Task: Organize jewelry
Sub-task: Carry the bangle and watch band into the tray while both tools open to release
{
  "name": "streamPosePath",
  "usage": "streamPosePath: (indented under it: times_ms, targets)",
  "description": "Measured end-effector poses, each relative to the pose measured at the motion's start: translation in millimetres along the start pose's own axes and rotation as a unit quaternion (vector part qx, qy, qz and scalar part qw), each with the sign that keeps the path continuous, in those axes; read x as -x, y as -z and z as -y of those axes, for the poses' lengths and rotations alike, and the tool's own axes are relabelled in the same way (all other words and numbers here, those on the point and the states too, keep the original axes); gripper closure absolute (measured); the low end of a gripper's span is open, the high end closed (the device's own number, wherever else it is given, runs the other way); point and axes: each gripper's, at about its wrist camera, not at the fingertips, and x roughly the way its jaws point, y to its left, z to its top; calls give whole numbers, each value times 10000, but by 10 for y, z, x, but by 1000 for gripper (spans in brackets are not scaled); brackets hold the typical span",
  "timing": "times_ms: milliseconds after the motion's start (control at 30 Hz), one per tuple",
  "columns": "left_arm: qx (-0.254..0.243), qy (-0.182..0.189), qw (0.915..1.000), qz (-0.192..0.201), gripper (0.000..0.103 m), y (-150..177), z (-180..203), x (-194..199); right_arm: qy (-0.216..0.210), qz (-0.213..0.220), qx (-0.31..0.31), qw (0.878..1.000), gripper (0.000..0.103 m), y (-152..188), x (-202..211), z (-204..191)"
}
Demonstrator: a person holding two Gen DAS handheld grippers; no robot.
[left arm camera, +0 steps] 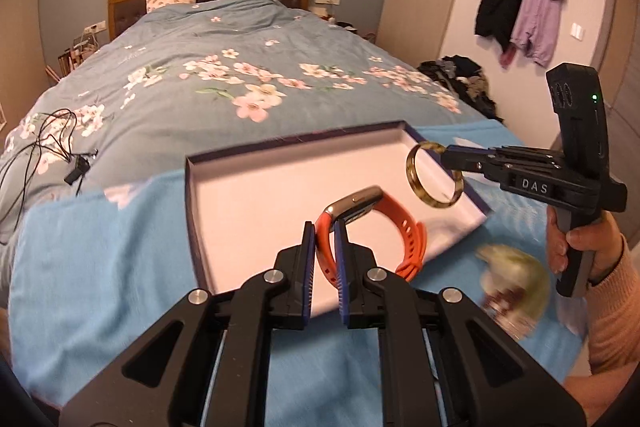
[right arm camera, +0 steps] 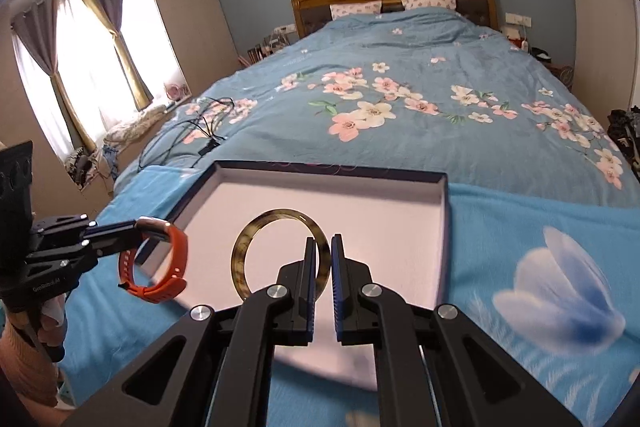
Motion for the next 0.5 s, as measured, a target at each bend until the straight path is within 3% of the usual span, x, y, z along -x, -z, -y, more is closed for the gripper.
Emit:
streamPosePath:
  times_ms: [67, 100, 300, 500]
  targets:
    - [-5, -27, 10000, -54, 95, -119, -61, -160, 82, -68, -23, 9999, 97, -72, -147, 20]
    - [-4, -33, 10000, -94, 102, -169, -96, -253, 114, -121, -30, 9999, 97, -119, -239, 34]
    - [86, -8, 9991, -419, 102, -282, -279, -725, 215, -350, -159, 9990, 97, -190, -556, 128]
    - [-207, -151, 9984, -506, 91, -187, -435, -737, 130, -371, -110, 9992, 97, -133, -543, 118]
